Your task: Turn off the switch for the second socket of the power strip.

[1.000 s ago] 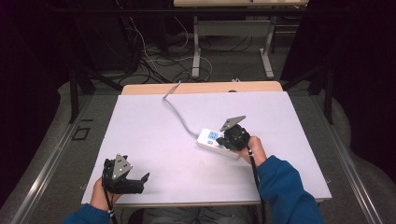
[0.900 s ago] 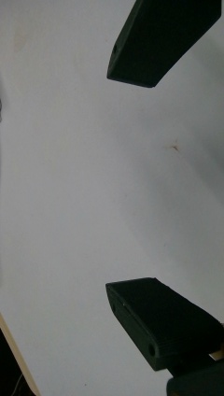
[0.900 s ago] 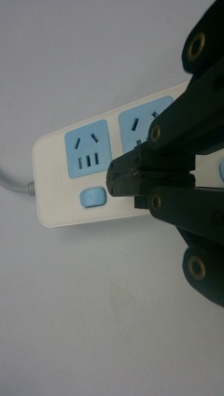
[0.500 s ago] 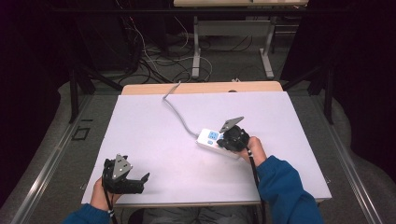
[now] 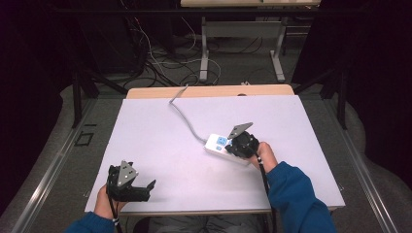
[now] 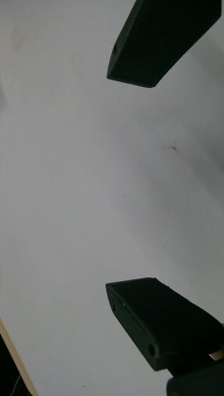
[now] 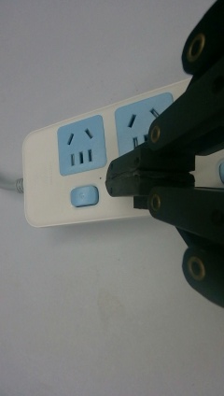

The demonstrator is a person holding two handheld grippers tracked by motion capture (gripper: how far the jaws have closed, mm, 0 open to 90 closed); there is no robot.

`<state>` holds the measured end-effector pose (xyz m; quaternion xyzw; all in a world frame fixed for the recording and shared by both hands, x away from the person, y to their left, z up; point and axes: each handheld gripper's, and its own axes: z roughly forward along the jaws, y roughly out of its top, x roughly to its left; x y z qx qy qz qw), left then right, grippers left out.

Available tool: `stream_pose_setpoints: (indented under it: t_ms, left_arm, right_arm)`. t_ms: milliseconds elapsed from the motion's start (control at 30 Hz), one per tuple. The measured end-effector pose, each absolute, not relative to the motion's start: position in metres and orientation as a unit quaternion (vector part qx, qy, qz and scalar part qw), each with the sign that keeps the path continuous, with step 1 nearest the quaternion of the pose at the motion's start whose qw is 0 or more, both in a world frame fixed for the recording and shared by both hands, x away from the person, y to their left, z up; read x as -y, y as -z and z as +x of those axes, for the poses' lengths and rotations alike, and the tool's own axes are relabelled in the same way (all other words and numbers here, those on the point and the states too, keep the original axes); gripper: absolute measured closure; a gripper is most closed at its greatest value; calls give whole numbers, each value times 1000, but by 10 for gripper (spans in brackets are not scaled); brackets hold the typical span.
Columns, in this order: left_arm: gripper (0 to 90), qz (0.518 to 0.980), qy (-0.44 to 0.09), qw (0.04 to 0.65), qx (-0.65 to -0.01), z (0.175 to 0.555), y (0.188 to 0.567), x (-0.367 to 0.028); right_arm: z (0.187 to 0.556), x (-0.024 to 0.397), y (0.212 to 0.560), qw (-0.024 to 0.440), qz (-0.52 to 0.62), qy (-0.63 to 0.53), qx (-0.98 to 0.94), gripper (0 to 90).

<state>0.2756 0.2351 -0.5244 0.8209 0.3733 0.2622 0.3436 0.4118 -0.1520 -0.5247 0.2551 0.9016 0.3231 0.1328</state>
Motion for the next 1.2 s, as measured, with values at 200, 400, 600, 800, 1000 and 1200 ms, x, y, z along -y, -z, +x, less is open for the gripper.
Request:
stream_pose_setpoints:
  t_ms: [200,400,600,800,1000,1200]
  left_arm:
    - [13,820,-263,343,-374,276,525,-235]
    - [13,820,-263,343,-375,276,525,-235]
    - [13,820,-262,342,-377,276,526,-234]
    - [13,821,-262,342,-376,276,526,-234]
    - [14,822,-262,339,-375,276,525,-235]
    - [14,822,-260,340,-377,276,526,-235]
  right_arm:
    - [412,150,524,141,243,-317,-906,900]
    - [413,151,525,135,246,-320,-905,900]
    - [414,153,526,131,249,-327,-902,900]
    - [414,154,526,126,254,-331,-900,900]
    - [415,155,526,118,263,-336,-897,900]
    - [416,155,526,114,265,-334,-897,900]
